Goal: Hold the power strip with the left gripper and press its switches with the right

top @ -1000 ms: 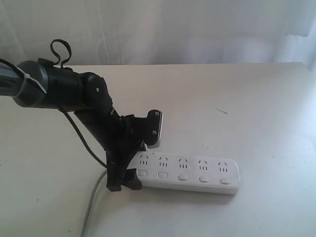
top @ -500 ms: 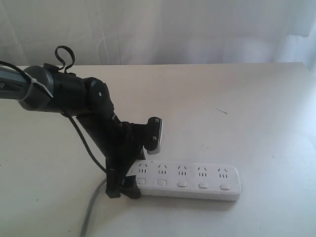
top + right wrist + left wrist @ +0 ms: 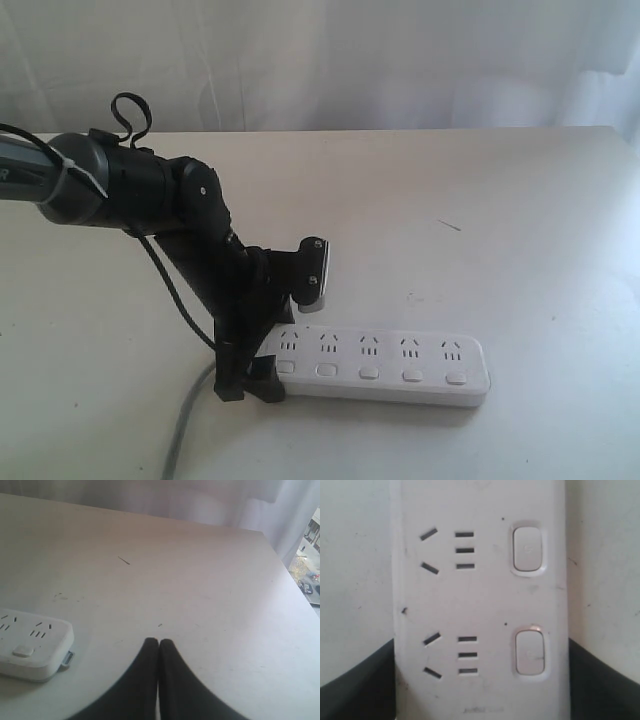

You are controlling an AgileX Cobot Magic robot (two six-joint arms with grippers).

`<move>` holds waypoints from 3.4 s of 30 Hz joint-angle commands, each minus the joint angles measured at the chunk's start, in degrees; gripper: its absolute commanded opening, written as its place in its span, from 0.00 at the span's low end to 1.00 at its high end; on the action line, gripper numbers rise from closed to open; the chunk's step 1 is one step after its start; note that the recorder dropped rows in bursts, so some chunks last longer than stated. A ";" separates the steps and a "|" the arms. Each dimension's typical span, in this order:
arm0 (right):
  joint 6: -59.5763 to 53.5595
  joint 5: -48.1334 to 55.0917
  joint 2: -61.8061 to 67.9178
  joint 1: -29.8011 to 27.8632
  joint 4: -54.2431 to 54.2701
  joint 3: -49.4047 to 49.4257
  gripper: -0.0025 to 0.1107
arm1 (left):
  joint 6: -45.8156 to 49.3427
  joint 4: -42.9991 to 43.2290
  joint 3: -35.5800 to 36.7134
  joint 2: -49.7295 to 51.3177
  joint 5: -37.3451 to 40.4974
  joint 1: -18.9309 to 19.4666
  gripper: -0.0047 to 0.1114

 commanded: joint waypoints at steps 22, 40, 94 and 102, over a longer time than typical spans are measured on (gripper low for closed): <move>-0.04 -0.82 -0.36 -0.12 -0.02 0.31 0.02 | -0.50 -1.15 -0.31 -0.02 1.60 -0.09 0.04; 16.20 -36.37 -0.36 -0.12 -13.52 0.31 0.02 | -0.08 1.01 -0.31 -0.02 3.97 -0.09 0.04; 109.30 -77.43 58.44 2.99 -102.69 -32.97 0.02 | -11.60 8.73 -0.31 0.25 5.71 -0.09 0.04; 107.54 -45.73 66.06 18.23 -102.69 -32.97 0.02 | -10.56 8.73 -0.31 0.25 5.82 -0.09 0.04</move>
